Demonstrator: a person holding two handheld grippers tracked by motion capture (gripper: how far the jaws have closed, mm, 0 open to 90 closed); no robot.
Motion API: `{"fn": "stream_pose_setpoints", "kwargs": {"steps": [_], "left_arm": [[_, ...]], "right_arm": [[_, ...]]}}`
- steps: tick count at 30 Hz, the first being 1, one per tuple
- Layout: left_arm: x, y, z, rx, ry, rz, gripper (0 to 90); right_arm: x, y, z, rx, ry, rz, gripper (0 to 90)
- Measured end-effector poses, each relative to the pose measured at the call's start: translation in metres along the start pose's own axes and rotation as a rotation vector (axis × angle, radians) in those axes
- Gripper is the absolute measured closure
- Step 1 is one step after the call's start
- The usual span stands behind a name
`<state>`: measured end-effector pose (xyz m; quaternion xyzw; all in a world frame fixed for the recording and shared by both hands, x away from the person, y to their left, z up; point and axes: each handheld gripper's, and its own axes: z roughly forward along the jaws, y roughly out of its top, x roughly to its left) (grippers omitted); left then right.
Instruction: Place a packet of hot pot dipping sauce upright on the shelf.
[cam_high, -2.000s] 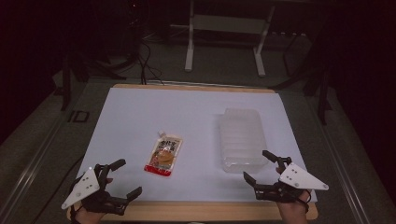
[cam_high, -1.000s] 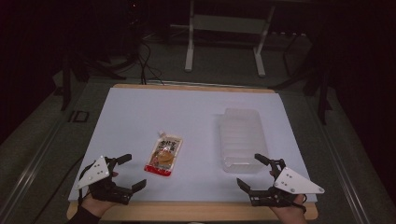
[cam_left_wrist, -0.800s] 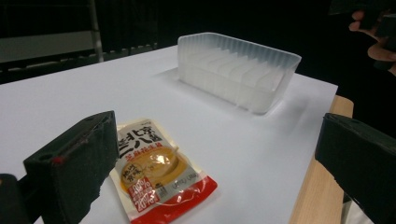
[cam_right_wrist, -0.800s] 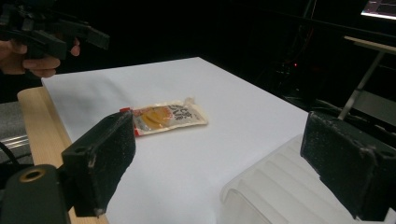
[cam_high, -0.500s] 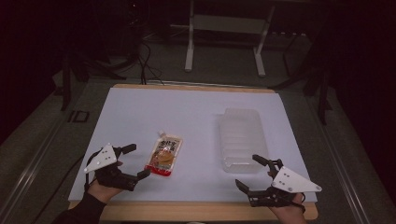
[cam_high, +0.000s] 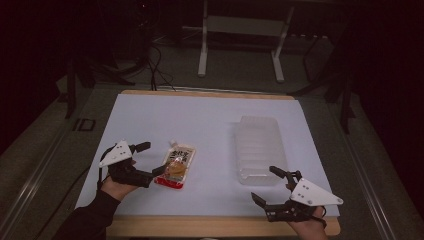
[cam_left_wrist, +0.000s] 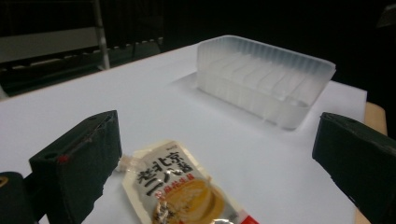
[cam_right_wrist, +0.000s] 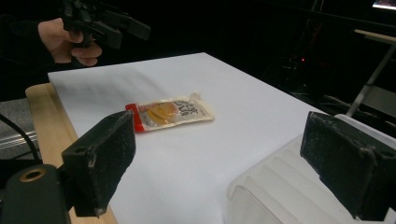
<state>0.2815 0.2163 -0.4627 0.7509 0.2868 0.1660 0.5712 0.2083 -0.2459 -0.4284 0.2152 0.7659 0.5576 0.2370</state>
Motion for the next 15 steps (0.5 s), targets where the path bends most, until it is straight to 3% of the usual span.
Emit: {"fn": "stream_pose_setpoints", "kwargs": {"steps": [4, 15], "left_arm": [[0.005, 0.002, 0.005, 0.002, 0.021, 0.012, 1.6], [0.029, 0.001, 0.028, 0.03, 0.019, -0.037, 4.3]], "right_arm": [[0.0, 0.0, 0.001, 0.004, 0.012, 0.011, 10.4], [-0.001, -0.001, 0.002, 0.018, 0.027, 0.032, 10.4]]}}
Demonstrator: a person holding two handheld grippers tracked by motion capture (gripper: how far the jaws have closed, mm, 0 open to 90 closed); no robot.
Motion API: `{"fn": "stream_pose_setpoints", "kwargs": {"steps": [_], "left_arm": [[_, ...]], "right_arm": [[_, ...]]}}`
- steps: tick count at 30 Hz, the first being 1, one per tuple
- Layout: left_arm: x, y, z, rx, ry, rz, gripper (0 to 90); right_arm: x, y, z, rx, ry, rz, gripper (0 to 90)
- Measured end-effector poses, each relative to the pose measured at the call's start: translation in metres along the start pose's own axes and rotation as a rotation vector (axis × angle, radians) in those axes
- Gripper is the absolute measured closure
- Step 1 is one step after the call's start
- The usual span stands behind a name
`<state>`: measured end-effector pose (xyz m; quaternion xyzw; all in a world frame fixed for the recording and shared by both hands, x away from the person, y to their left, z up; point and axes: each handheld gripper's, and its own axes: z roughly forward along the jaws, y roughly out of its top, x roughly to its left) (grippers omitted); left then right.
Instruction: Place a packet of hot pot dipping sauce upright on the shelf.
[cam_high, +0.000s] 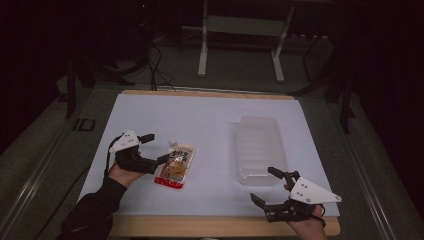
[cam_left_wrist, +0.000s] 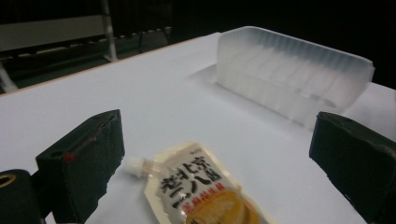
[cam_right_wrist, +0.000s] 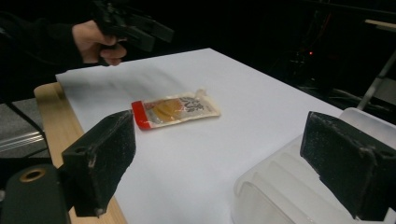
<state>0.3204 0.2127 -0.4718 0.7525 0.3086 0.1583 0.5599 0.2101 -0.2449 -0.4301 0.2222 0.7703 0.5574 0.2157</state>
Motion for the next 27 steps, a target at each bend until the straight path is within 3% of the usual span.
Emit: {"fn": "stream_pose_setpoints", "kwargs": {"steps": [7, 14, 18, 25, 27], "left_arm": [[0.009, 0.002, 0.014, 0.01, 0.017, 0.002, 11.9], [0.027, -0.001, 0.035, 0.09, 0.041, -0.029, 23.0], [0.034, -0.008, 0.043, 0.13, 0.047, -0.068, 30.0], [0.038, -0.022, 0.049, 0.199, 0.056, -0.127, 33.9], [0.04, -0.026, 0.052, 0.238, 0.059, -0.169, 35.8]], "right_arm": [[-0.002, -0.001, 0.0, 0.0, 0.014, 0.009, 11.3], [0.0, -0.001, 0.001, 0.009, 0.024, 0.004, 11.8], [-0.001, -0.001, 0.002, 0.009, 0.024, 0.005, 11.8], [0.0, -0.002, 0.002, 0.014, 0.028, -0.004, 12.0], [0.0, -0.002, 0.003, 0.02, 0.032, -0.003, 12.1]]}}
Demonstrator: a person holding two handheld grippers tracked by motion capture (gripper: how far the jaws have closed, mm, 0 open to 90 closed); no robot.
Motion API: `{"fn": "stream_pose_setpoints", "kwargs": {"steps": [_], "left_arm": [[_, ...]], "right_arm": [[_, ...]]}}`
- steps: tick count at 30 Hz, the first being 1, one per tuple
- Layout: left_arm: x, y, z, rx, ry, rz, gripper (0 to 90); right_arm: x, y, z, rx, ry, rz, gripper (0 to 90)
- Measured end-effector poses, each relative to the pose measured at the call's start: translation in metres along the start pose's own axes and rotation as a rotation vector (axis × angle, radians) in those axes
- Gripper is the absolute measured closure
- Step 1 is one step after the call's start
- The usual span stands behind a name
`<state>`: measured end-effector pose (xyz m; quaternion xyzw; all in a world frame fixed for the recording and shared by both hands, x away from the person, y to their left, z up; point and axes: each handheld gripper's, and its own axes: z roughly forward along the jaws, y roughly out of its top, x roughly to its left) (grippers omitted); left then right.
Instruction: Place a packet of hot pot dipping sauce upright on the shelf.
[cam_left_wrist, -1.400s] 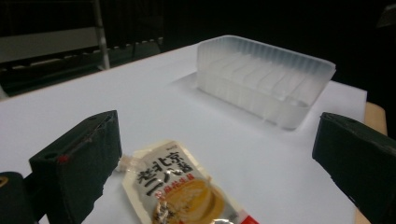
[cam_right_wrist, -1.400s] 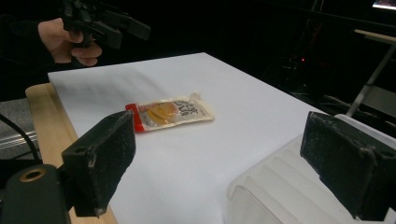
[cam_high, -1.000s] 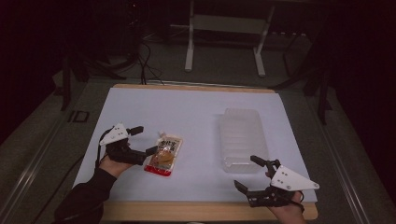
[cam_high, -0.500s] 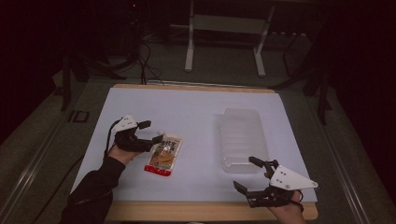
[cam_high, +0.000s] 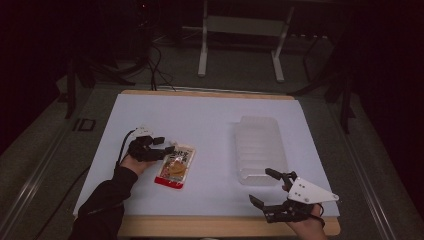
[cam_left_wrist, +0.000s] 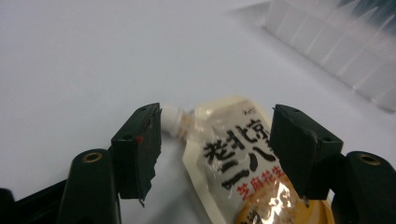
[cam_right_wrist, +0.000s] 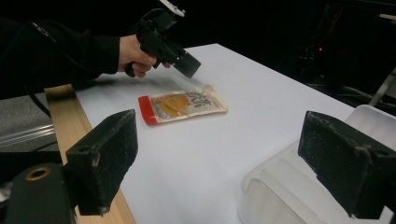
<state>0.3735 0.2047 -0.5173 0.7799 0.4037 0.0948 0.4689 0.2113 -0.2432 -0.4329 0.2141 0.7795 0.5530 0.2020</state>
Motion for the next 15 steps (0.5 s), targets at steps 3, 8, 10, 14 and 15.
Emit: {"fn": "stream_pose_setpoints", "kwargs": {"steps": [3, 8, 10, 14, 15], "left_arm": [[0.004, -0.002, 0.003, 0.023, -0.004, -0.047, 41.2], [0.007, -0.005, 0.011, 0.065, -0.004, -0.076, 43.2], [0.008, -0.006, 0.015, 0.084, -0.003, -0.078, 43.5], [0.01, -0.008, 0.021, 0.102, 0.002, -0.098, 43.5], [0.011, -0.009, 0.022, 0.108, -0.001, -0.099, 43.5]], "right_arm": [[0.0, 0.0, 0.0, 0.004, 0.003, -0.002, 13.3], [0.001, 0.0, 0.0, 0.0, 0.004, -0.007, 13.3], [0.001, 0.0, 0.0, 0.002, 0.003, -0.005, 13.4], [0.001, 0.0, 0.0, 0.004, 0.006, -0.002, 13.4], [0.001, 0.0, 0.0, 0.005, 0.006, -0.003, 13.4]]}}
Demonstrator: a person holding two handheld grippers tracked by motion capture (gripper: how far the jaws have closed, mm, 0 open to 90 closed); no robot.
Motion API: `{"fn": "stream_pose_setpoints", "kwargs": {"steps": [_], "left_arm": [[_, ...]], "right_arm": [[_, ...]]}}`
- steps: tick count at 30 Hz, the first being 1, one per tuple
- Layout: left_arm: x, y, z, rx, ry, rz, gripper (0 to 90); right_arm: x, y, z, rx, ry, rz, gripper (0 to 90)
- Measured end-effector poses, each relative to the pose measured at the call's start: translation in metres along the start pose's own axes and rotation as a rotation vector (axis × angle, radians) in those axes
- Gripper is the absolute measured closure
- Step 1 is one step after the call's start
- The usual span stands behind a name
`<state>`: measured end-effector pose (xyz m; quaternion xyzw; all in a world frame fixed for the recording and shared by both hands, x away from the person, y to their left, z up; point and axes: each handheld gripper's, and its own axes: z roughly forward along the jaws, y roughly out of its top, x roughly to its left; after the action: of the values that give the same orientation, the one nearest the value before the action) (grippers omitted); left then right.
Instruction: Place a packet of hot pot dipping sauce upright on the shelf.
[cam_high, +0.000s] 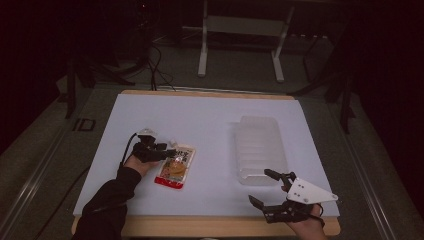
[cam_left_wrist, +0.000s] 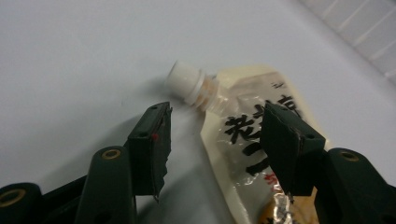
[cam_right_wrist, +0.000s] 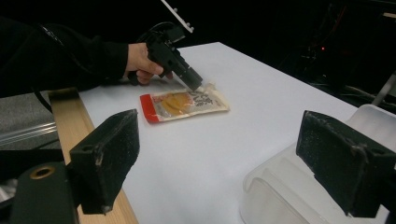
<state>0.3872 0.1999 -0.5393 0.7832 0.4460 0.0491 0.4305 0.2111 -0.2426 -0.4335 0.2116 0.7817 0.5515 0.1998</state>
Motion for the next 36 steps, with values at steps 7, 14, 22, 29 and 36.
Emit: {"fn": "stream_pose_setpoints", "kwargs": {"steps": [7, 14, 22, 29, 36], "left_arm": [[-0.003, -0.002, 0.002, -0.004, 0.012, 0.013, 46.3], [-0.02, 0.002, 0.006, 0.048, 0.117, 0.052, 48.3], [-0.037, 0.004, 0.008, 0.108, 0.157, 0.096, 68.2], [-0.036, 0.004, 0.008, 0.114, 0.156, 0.078, 82.6], [-0.042, 0.003, 0.009, 0.104, 0.197, 0.109, 90.0]], "right_arm": [[0.0, 0.0, 0.001, 0.008, 0.006, -0.003, 13.4], [0.001, 0.0, 0.002, 0.01, 0.006, -0.008, 13.4], [0.001, 0.0, 0.002, 0.012, 0.005, -0.011, 13.7], [0.002, 0.0, 0.003, 0.017, 0.01, -0.014, 13.7], [0.001, 0.0, 0.002, 0.014, 0.007, -0.013, 13.9]]}}
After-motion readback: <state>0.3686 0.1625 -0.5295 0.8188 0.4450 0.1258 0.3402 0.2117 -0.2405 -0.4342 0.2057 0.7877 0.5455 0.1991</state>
